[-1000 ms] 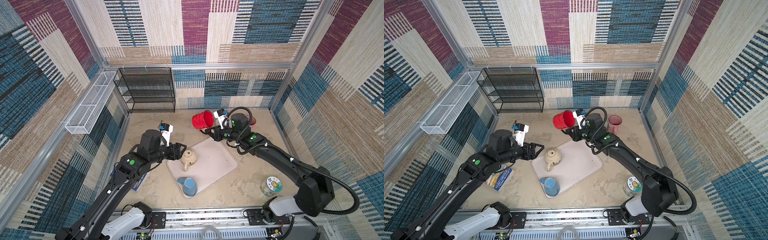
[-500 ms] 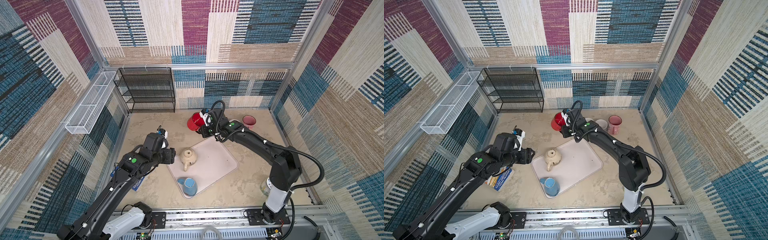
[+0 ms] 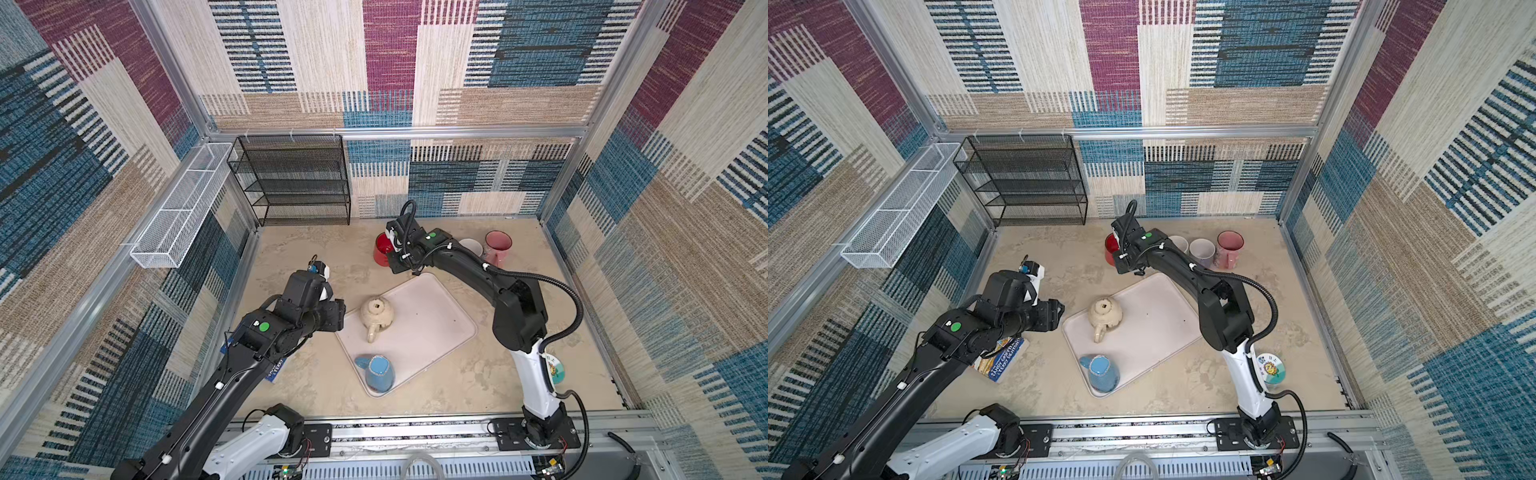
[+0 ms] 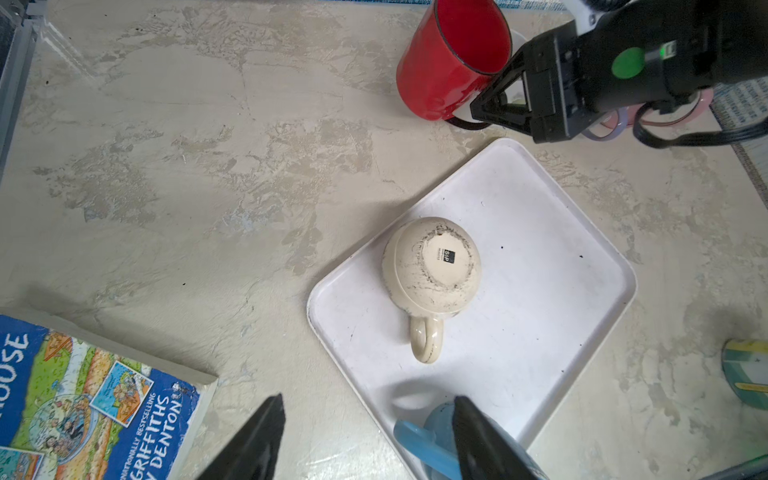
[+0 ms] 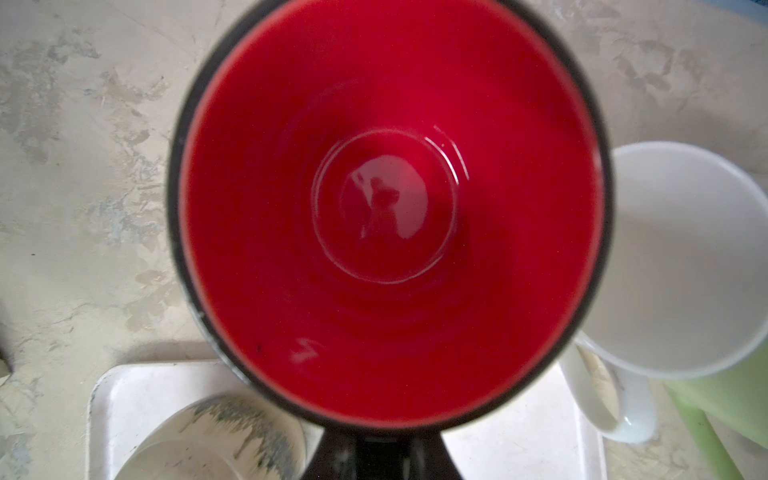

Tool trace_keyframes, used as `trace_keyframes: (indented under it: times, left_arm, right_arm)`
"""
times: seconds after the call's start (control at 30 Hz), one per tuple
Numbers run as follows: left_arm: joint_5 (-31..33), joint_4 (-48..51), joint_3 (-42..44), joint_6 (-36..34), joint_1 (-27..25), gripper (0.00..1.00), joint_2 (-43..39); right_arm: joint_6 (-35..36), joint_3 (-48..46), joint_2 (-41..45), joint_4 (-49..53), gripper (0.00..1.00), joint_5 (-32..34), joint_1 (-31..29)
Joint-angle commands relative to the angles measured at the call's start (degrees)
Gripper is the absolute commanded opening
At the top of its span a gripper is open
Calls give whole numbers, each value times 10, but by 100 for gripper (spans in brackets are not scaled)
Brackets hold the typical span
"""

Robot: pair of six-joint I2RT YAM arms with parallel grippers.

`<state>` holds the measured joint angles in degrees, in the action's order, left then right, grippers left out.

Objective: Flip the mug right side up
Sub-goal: 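Lower the red mug upright beside the white mug with the right gripper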

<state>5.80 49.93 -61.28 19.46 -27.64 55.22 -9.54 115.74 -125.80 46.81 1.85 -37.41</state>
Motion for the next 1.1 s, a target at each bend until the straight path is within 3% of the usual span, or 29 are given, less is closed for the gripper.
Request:
trace_keyframes:
  times: [0.0,0.23,0.97,1.07]
  left_arm:
    - [-4,5,2,-9,4,69,4]
    - [-16,4,3,-7,13,68,11]
    - [-36,0,4,-7,26,68,27]
    - [-39,0,4,-7,27,68,30]
  right_arm:
    - [9,32,-24,17,0,31,-1]
    - [16,41,-50,27,0,59,-3]
    - [26,48,-85,29,0,57,-3]
    - [26,48,-85,29,6,57,-2]
